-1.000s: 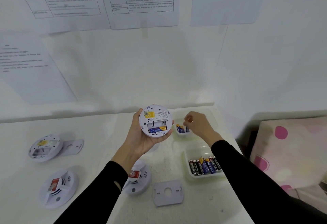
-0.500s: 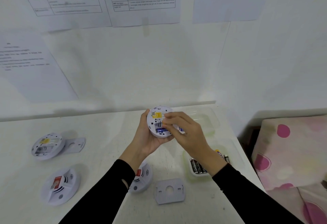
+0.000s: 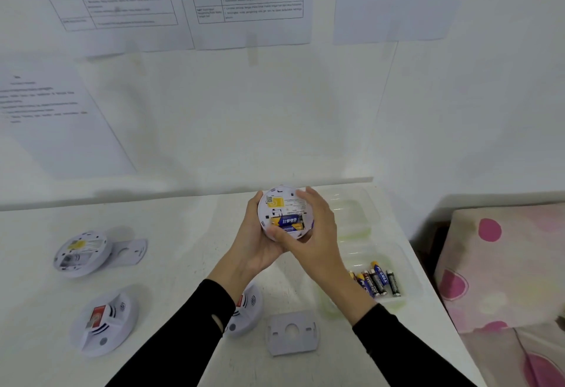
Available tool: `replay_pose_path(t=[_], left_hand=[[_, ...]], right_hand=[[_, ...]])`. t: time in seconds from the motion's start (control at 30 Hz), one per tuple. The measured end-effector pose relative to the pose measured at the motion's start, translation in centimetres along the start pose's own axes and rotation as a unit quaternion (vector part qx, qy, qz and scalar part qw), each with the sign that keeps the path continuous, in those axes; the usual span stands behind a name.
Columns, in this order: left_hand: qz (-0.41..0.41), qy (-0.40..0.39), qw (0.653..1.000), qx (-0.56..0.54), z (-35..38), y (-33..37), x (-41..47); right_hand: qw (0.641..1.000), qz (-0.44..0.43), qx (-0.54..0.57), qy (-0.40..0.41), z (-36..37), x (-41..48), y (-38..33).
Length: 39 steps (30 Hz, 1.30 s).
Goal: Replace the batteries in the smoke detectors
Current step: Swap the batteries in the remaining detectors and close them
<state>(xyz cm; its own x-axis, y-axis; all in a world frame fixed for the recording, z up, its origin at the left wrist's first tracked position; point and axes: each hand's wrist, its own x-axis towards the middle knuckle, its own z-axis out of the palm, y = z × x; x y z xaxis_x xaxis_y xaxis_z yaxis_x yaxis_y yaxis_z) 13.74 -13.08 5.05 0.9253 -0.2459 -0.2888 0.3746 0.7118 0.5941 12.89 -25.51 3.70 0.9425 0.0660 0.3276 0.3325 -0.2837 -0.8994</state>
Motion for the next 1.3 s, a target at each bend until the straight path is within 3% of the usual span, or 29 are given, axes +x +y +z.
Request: replay_pose_path(t=[0.13,0.4,0.6,0.8,0.9,0.97,1.07,1.13,1.2,1.3], left_hand=[[0.001,-0.004,1.0,0.018,0.4,-0.3,0.1],[-0.008,-0.004,1.0,0.002,-0.9,-0.7,1.0],[-0.024,-0.029,0.999,-0.027,-1.6,-1.1,1.5],[-0.007,-0.01,1.0,-0.002,-1.6,0.6,0.0],[0.004,0.002,1.0,0.002,-2.3,1.7,-1.0],[0.004,0.01,1.0,0.001,-2.9,2.0,-1.5],[0.003,0.021,1.0,-0.006,-3.6,2.4,-2.3],[-0.002,0.022,1.0,-0.011,-3.9,2.3,-2.7],[-0.005,0.022,1.0,-0.016,-4.2,2.2,-3.0],[-0.004,0.018,1.0,-0.025,-4.4,2.1,-3.4]], right_hand=[[0.991,0.107,0.073,0.016,1.0,-0.1,0.3],[0.959,0.15,0.238,-0.015,0.5,0.1,-0.9],[0.935,0.186,0.3,-0.022,0.2,0.3,-1.3],[0.965,0.158,0.2,-0.061,-1.1,-0.9,-1.5],[0.985,0.07,0.151,-0.046,-1.7,-4.3,-1.0],[0.989,0.025,0.097,-0.11,-1.7,-7.5,0.3],[0.956,-0.04,-0.036,-0.288,-2.0,-10.5,3.7],[0.92,-0.11,-0.124,-0.355,-2.2,-11.2,5.9],[0.902,-0.136,-0.16,-0.376,-2.5,-11.1,6.6],[0.903,-0.138,-0.164,-0.372,-2.7,-10.8,6.5]])
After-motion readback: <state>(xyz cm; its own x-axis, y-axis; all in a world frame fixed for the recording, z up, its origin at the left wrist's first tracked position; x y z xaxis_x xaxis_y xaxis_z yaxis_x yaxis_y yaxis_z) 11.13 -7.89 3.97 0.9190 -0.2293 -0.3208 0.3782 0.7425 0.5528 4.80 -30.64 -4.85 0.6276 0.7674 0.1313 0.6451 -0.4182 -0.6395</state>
